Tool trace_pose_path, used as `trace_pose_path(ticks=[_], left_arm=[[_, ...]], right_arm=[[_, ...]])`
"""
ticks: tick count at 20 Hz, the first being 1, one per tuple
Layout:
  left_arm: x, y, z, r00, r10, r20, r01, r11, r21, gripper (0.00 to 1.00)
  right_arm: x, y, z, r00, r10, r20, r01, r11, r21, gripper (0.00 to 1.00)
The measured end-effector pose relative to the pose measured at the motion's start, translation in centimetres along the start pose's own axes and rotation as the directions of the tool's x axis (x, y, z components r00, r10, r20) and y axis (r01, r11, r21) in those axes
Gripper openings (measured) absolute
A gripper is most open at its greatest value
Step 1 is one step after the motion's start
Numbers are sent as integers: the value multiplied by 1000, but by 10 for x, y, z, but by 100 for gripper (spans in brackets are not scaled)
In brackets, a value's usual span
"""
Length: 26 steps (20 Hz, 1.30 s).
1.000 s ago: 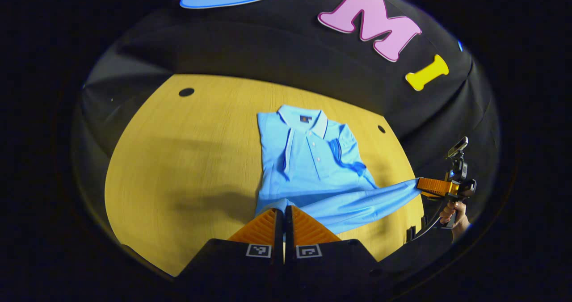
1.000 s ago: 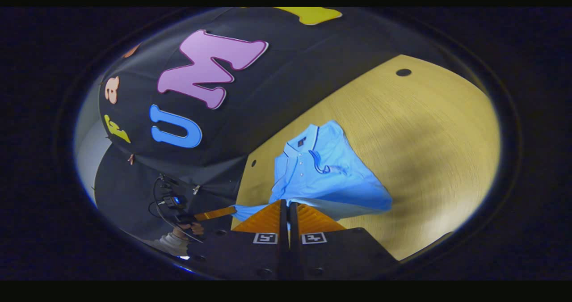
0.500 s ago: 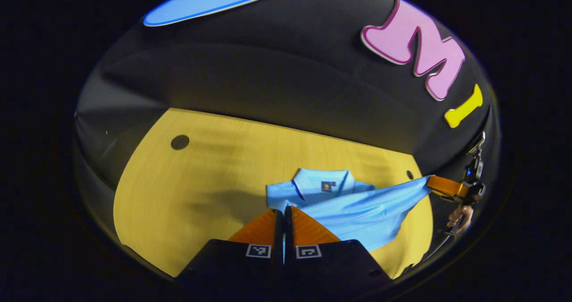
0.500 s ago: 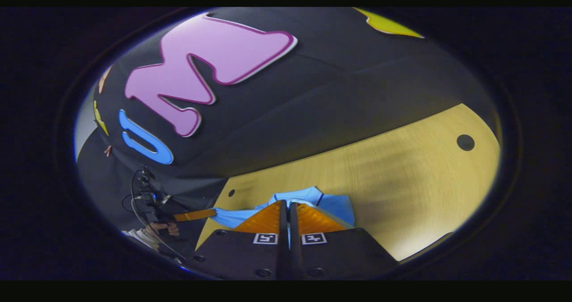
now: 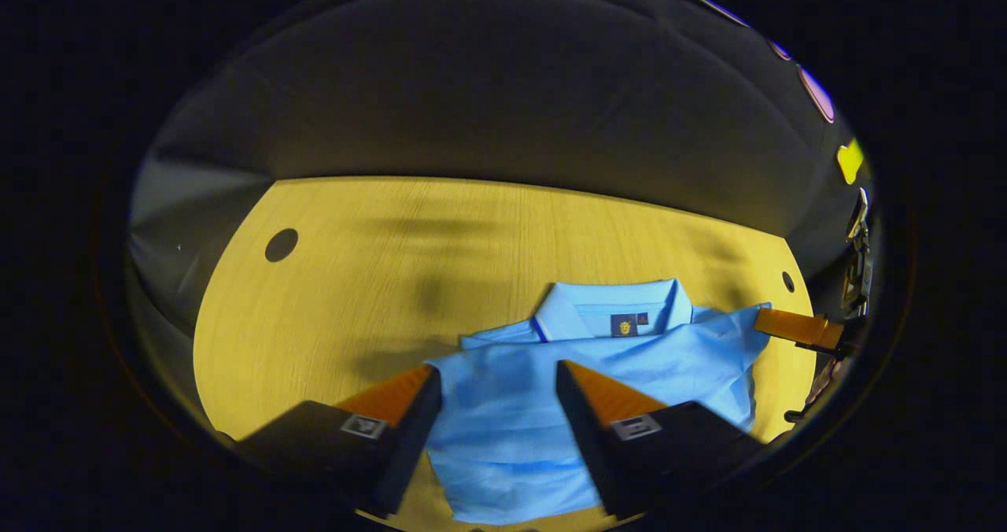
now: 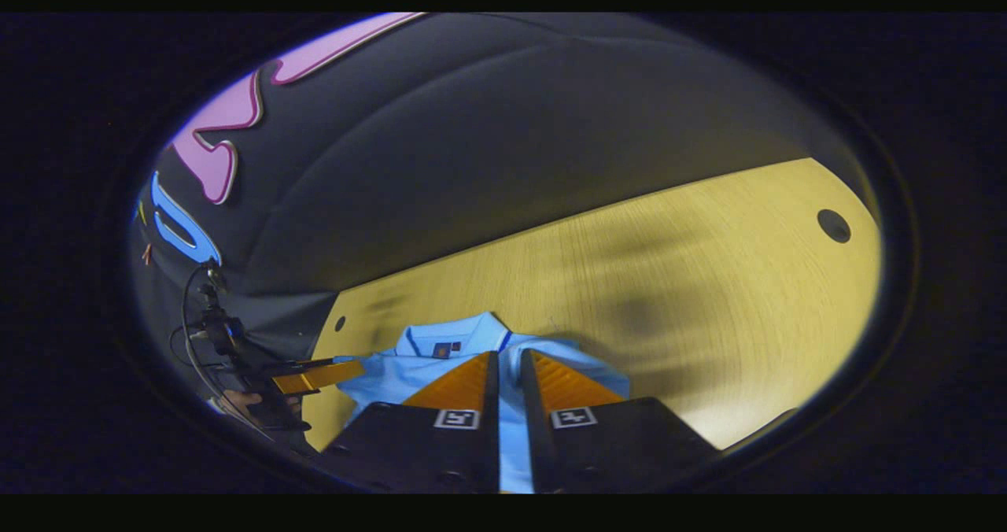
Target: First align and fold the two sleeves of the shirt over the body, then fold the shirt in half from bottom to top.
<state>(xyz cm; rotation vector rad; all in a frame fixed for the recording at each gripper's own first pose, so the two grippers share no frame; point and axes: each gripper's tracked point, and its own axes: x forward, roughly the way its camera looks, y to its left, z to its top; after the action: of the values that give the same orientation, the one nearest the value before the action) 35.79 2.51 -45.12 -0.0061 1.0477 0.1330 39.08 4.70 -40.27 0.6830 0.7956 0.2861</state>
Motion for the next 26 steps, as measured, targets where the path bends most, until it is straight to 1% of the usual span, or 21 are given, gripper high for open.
trace_pose_path(ticks=[1,2,3,4,5,6,9,10,11,13,14,15,16,17,18,20,21,22,23,24,26], left_arm=[[-10,-2,5,1000,-1,16,1,1000,10,95],[-19,-3,9,999,-1,38,1,1000,19,94],[-31,-6,14,998,-11,63,10,1000,22,94],[-44,-11,17,996,-36,87,34,999,28,94],[-62,-15,20,992,-61,107,56,997,46,95],[-82,-14,23,989,-66,135,57,996,73,96],[-155,-14,30,966,-85,243,54,990,131,97],[-184,-18,29,953,-113,280,73,986,151,97],[-215,-21,26,937,-142,321,90,981,171,97],[-279,-17,16,897,-169,408,94,976,198,97],[-308,-15,12,874,-179,451,94,974,204,97],[-340,-14,5,849,-190,493,97,973,207,97],[-374,-11,-5,826,-193,529,96,974,206,97],[-402,-7,-15,803,-195,564,93,974,204,97],[-426,-2,-26,780,-190,596,87,976,198,97],[-467,4,-54,737,-180,651,81,980,179,96],[-485,6,-69,719,-172,673,83,983,163,96],[-499,6,-85,707,-170,686,93,985,148,96],[-513,5,-100,697,-168,697,102,985,135,96],[-525,5,-114,691,-169,703,109,986,130,96],[-544,6,-134,687,-174,706,107,984,139,96]], right_arm=[[-8,-2,5,1000,-14,10,14,1000,-11,37],[-15,-4,7,999,-24,23,24,999,-35,66],[-28,-5,11,999,-37,38,40,997,-70,74],[-40,-3,14,997,-50,54,55,993,-108,81],[-55,0,16,996,-57,73,68,987,-143,76],[-72,6,18,993,-63,96,78,982,-172,91],[-135,33,14,987,-50,151,85,968,-236,91],[-158,44,13,983,-47,179,93,961,-261,92],[-183,56,11,977,-41,210,102,952,-287,92],[-227,82,5,962,-32,271,129,929,-347,94],[-248,95,-1,954,-27,298,144,915,-377,89],[-269,111,-8,944,-21,329,159,903,-398,97],[-289,127,-17,935,-8,355,160,902,-402,98],[-309,145,-26,926,15,378,146,907,-394,90],[-329,160,-33,914,33,403,134,916,-379,98],[-370,188,-47,888,55,457,124,928,-351,98],[-391,197,-54,871,53,489,135,930,-341,98],[-409,200,-59,848,40,528,171,923,-345,98],[-428,199,-64,824,18,566,225,907,-357,98],[-443,199,-67,806,1,592,270,889,-369,98],[-476,214,-81,787,-20,617,330,859,-392,98]])
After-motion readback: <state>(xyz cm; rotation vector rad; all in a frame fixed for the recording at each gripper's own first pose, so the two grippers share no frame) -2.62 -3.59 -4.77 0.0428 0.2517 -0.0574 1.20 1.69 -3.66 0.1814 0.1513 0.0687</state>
